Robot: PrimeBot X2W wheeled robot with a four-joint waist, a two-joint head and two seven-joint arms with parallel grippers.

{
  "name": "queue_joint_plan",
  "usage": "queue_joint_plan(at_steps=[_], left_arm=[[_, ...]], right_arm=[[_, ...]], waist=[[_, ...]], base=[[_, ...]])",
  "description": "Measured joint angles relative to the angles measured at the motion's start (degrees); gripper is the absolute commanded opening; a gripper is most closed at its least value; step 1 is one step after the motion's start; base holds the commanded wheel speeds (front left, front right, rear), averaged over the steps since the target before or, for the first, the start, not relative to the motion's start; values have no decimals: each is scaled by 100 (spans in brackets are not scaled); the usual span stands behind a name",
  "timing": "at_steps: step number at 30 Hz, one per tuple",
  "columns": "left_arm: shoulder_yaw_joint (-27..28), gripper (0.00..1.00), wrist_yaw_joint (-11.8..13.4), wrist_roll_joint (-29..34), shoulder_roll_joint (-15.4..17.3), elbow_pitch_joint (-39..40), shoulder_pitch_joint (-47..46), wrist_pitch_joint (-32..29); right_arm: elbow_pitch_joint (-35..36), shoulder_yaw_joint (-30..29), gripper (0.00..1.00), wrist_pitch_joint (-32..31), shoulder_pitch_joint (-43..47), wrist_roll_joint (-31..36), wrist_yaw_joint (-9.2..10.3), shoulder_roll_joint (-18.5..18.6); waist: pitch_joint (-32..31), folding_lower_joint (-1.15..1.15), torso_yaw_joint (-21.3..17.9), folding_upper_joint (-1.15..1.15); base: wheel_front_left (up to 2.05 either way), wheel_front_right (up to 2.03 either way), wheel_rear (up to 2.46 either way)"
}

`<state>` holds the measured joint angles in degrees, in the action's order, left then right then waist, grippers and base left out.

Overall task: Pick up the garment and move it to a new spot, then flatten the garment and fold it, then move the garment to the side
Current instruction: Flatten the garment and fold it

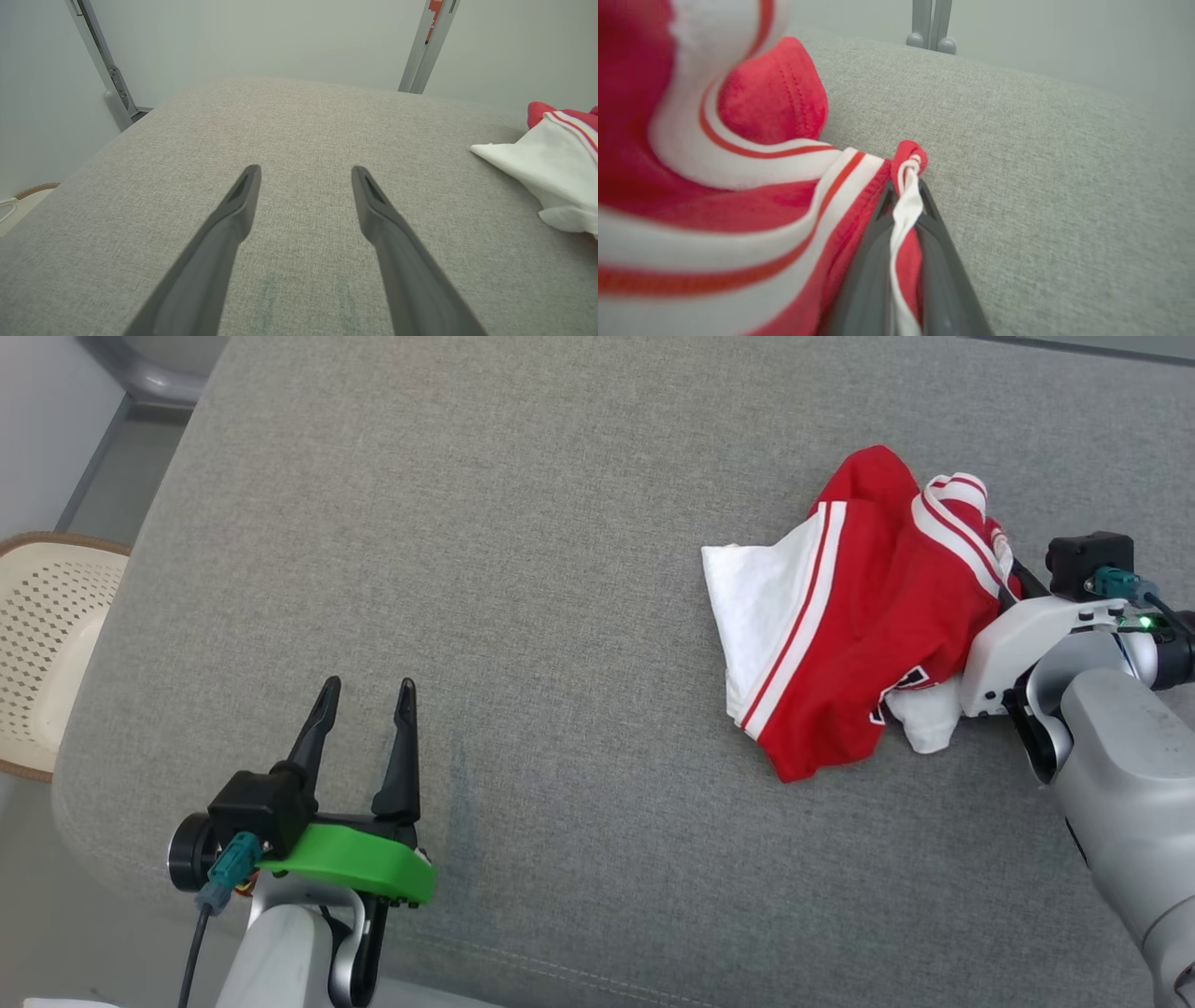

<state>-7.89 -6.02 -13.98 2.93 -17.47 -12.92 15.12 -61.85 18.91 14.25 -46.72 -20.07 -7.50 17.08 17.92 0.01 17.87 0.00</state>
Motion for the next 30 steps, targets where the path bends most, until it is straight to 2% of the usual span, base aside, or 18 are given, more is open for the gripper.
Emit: queue_joint_plan(at_steps=[4, 8, 13, 19, 25, 26, 27, 28, 30], left_arm=[[49, 100, 25, 1, -1, 9, 23, 0], [105, 100, 25, 22, -2, 24, 72, 0], [200, 100, 25, 53, -4, 41, 159, 0], [322, 100, 24, 87, -4, 53, 315, -1], [353, 100, 22, 87, -4, 53, 420, 0], [348, 100, 21, 87, -4, 53, 421, 0], [348, 100, 22, 86, -4, 54, 430, 0], [347, 100, 22, 86, -4, 54, 439, -1], [354, 100, 23, 85, -4, 56, 473, 0]], right_arm=[[376, 90, 0, 56, -4, -56, -1, 8], [1437, 118, 0, 74, 166, -35, -1, -5], [2741, 449, 0, 78, 902, 109, 0, -176], [3779, 1402, 0, 80, 1735, 222, -1, -312], [3928, 2340, 2, 79, 2304, 137, -1, -344], [3902, 2457, 37, 79, 2370, 137, -1, -341], [3882, 2527, 96, 79, 2421, 130, -1, -354], [3843, 2572, 100, 79, 2446, 101, -1, -360], [3850, 2560, 100, 79, 2496, 63, -1, -379]], waist=[[-119, 0, -57, 0], [-263, 0, -150, 0], [-453, 0, -250, 0], [-656, 0, -328, 0], [-801, 0, -325, 0], [-817, 0, -314, 0], [-831, -1, -303, 0], [-842, -1, -296, 0], [-865, -1, -290, 0]], base=[[0, 0, 0], [0, 0, 0], [0, 0, 0], [0, 0, 0], [0, 0, 0], [0, 0, 0], [0, 0, 0], [0, 0, 0], [0, 0, 0]])
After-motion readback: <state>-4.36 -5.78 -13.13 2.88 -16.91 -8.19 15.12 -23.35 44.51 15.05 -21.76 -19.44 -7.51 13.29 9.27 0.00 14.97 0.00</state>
